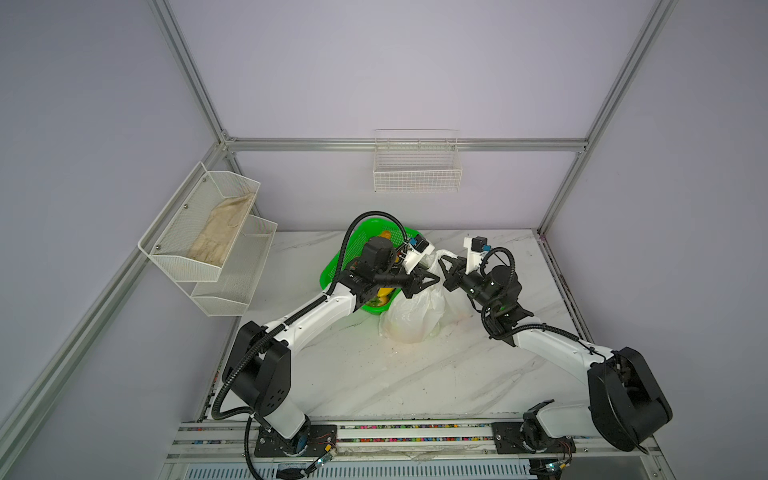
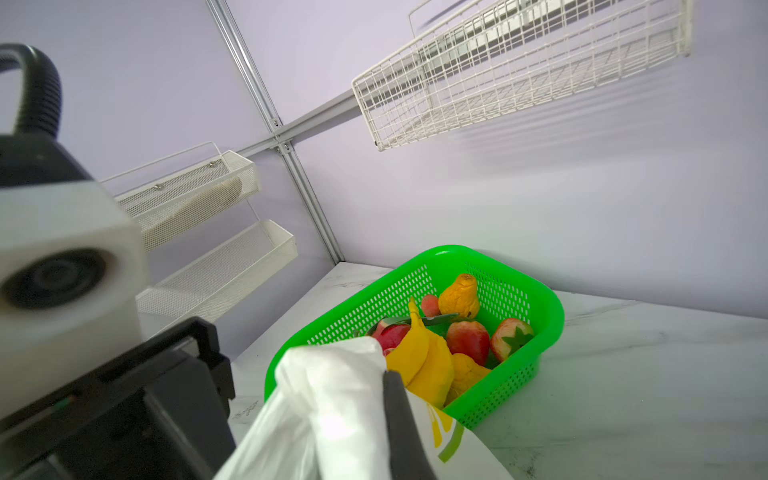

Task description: Place the fake fruits into the plastic bag and tie a complex knot

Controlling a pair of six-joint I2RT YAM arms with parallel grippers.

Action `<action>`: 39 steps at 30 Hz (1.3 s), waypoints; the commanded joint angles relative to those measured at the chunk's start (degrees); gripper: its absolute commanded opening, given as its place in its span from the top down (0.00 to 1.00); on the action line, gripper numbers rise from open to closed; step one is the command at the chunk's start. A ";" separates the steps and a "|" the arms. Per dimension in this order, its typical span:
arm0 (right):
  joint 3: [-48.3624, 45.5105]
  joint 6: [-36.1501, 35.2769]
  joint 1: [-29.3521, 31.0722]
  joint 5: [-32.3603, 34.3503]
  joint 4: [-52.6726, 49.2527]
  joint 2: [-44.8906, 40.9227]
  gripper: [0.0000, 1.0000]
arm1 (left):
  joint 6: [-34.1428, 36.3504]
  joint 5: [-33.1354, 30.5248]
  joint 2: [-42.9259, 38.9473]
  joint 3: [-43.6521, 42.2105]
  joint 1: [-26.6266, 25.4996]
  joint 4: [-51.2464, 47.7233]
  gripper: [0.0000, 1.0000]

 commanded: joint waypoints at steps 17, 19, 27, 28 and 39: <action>-2.71 3.16 -7.41 -22.82 14.23 0.28 1.00 | -9.88 4.62 -7.47 -13.09 0.49 19.90 0.43; -2.44 1.90 -7.80 -24.63 14.23 0.57 1.00 | -9.83 6.20 -8.21 -12.60 1.69 19.01 0.38; -1.44 -0.36 -9.01 -29.23 14.11 2.72 1.00 | -11.23 10.65 -10.45 -9.49 8.40 17.32 0.22; -1.37 -0.60 -9.11 -29.70 14.12 2.71 1.00 | -11.41 10.53 -10.57 -9.02 9.25 17.45 0.24; 0.88 0.27 -9.27 -32.87 14.03 4.18 1.00 | 0.85 12.66 -6.97 -2.11 9.99 7.00 0.77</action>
